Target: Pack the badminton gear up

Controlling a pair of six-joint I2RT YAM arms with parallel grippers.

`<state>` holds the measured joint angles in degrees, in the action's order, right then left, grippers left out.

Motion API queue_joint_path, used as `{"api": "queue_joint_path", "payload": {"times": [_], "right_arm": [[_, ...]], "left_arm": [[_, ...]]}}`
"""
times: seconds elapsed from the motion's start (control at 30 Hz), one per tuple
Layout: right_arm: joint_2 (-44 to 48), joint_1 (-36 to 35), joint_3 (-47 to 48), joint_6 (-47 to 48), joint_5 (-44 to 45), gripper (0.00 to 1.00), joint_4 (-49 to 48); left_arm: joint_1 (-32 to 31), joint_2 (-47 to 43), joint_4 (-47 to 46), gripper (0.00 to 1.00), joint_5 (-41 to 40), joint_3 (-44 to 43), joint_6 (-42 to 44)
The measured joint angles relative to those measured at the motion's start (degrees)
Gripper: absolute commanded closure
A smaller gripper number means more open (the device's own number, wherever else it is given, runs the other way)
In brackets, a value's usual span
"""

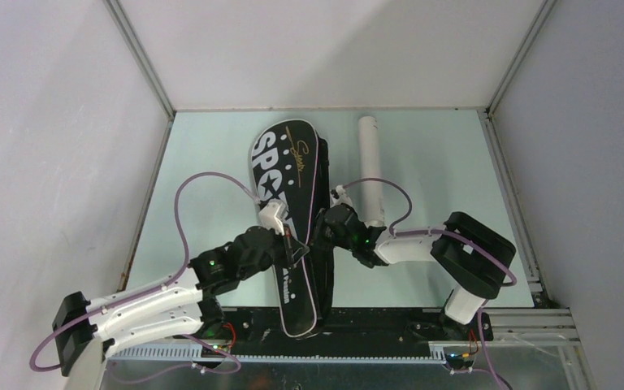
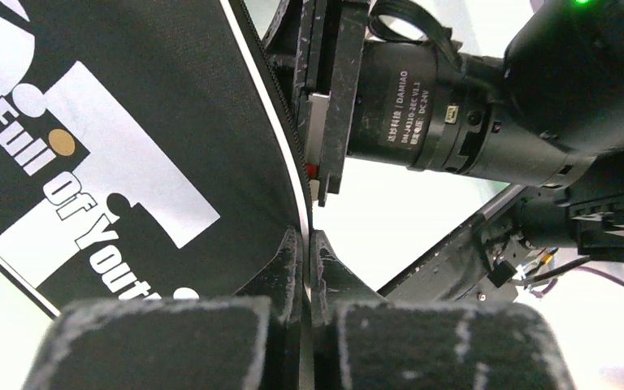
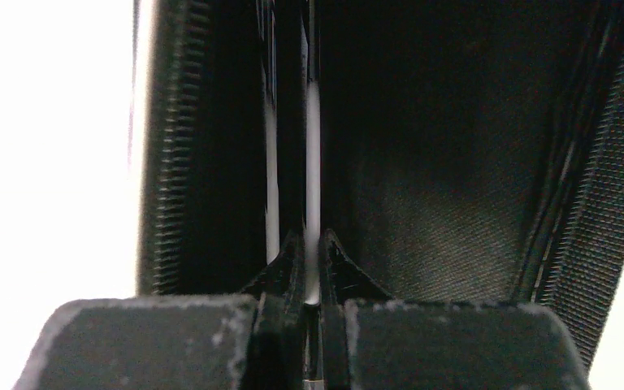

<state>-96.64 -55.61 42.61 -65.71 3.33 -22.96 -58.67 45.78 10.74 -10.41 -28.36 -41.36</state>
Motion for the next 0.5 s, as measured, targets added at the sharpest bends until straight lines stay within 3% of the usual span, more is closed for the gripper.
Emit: {"api": "queue_joint_path", "payload": {"times": [0.33,0.43,0.5], "right_arm": [[-4.8,0.0,0.9,-0.8,-0.6,0.99,-4.3],[-5.6,0.0,1.2,-0.8,-0.7,0.89,-5.2],[-5.8,0.0,1.5,-0.8,-0.7,0.77,-4.9]], "left_arm": [[0.2,-2.1,-3.2,1.0,-2.4,3.3,-4.4],[0.2,-2.0,-3.4,0.97,-3.3,3.3,-4.8],[0.2,-1.7,-3.4,0.83,-3.7,3.3,-4.8]]}}
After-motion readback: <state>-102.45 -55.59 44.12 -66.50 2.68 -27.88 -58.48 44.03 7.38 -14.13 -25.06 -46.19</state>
